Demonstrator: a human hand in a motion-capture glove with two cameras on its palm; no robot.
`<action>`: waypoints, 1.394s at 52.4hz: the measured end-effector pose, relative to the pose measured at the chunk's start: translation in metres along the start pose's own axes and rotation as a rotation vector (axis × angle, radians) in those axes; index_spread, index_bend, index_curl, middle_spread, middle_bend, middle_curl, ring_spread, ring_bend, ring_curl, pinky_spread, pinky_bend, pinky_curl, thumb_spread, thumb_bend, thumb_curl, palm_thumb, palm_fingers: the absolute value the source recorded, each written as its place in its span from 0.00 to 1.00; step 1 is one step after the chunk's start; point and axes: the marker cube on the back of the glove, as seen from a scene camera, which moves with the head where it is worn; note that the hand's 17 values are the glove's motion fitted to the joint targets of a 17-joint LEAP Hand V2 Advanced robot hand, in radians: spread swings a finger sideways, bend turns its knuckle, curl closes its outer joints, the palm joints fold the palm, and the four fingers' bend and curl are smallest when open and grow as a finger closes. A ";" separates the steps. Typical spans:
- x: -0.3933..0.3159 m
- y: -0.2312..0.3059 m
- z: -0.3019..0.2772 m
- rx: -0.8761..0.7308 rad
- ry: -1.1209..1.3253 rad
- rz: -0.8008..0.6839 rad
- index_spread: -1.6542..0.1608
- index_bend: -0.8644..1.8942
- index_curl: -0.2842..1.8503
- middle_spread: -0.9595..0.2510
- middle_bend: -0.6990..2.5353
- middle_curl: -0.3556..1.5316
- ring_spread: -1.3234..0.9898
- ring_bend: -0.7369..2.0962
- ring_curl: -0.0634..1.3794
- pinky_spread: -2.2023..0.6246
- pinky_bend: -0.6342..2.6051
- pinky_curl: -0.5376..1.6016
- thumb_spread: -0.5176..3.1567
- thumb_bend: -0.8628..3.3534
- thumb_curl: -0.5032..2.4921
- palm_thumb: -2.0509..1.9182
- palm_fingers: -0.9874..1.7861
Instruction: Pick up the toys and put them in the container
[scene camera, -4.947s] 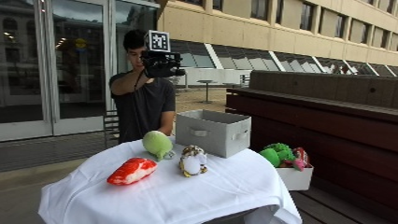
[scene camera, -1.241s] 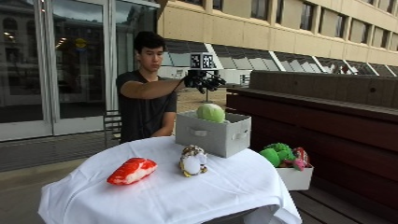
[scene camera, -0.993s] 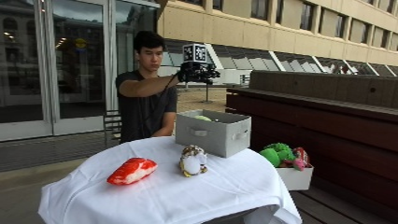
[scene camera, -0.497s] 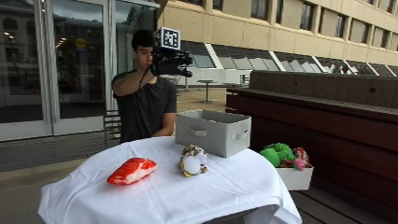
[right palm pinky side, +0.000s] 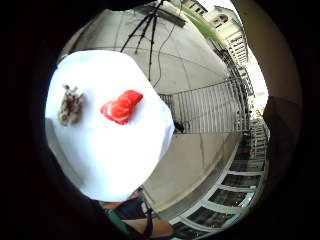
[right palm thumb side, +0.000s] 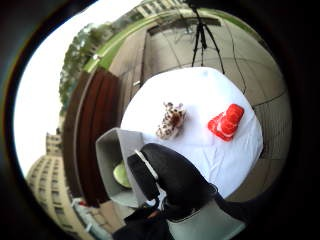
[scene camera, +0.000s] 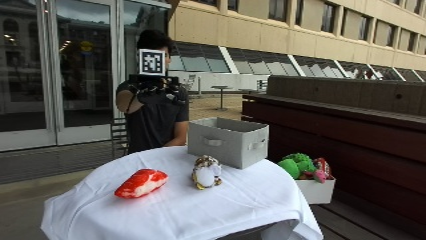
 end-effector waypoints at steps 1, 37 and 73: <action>0.004 -0.002 0.007 0.001 -0.007 0.007 0.74 0.36 0.26 0.73 0.26 0.37 0.50 0.31 0.20 0.77 0.42 0.39 0.42 0.19 0.23 0.49 0.29; 0.057 -0.013 0.200 -0.167 -0.050 0.087 0.72 0.35 0.24 0.78 0.26 0.35 0.55 0.34 0.22 0.79 0.47 0.43 0.40 0.19 0.24 0.50 0.33; 0.061 0.001 0.246 -0.213 -0.095 0.173 0.74 0.49 0.32 0.70 0.27 0.34 0.45 0.51 0.32 0.64 0.52 0.42 0.44 0.26 0.31 0.68 0.67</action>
